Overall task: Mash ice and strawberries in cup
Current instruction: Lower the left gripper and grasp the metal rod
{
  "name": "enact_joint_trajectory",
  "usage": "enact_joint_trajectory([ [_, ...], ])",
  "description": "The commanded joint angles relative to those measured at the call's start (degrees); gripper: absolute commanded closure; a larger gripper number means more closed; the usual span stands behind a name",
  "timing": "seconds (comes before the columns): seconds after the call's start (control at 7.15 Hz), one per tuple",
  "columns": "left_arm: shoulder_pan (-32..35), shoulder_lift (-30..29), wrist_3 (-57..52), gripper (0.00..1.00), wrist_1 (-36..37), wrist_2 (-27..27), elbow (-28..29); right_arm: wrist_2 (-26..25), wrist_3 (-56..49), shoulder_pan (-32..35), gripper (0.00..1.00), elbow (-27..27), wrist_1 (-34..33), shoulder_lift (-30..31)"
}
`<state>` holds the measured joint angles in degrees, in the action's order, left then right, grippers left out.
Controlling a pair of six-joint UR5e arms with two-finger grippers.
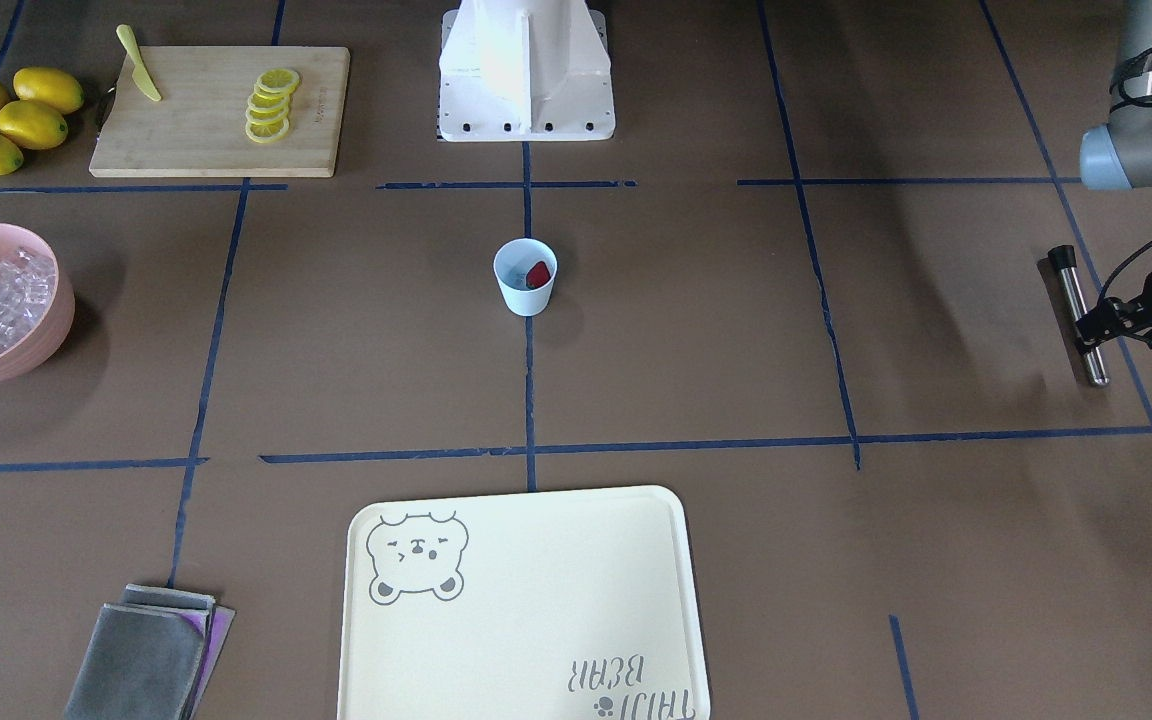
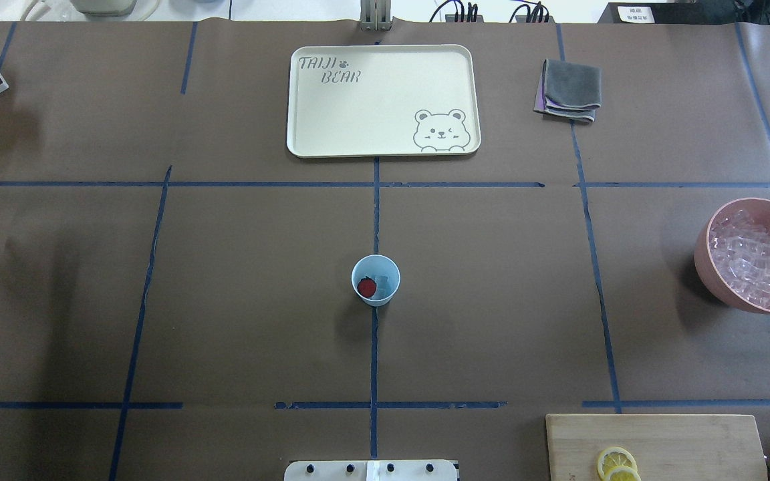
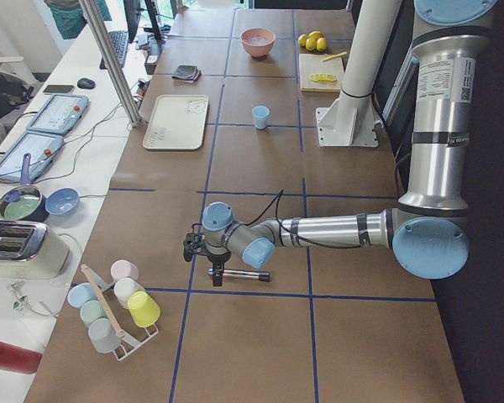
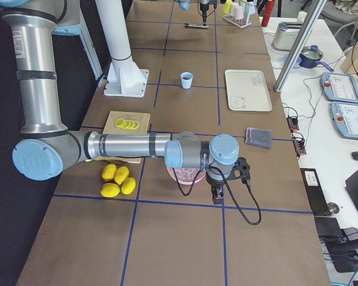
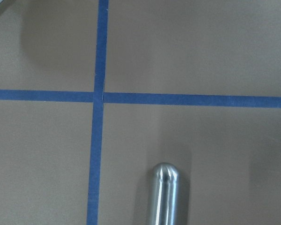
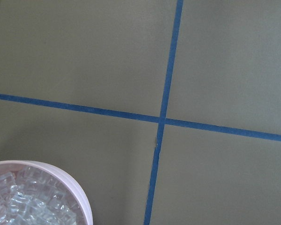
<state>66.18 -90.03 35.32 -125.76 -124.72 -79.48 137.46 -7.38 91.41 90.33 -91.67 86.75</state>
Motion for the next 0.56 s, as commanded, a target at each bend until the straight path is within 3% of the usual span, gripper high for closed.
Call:
enact_joint_trajectory([
  [0.0,-1.7,-0.1,0.0,0.00,-1.4,0.0,1.0,0.0,0.0,0.0,0.01,-0.1,0.0,0.0],
  [0.42,-2.1,0.3,-0.1,0.00,-1.6,-0.1,1.3,0.0,0.0,0.0,0.01,0.1,0.0,0.0],
])
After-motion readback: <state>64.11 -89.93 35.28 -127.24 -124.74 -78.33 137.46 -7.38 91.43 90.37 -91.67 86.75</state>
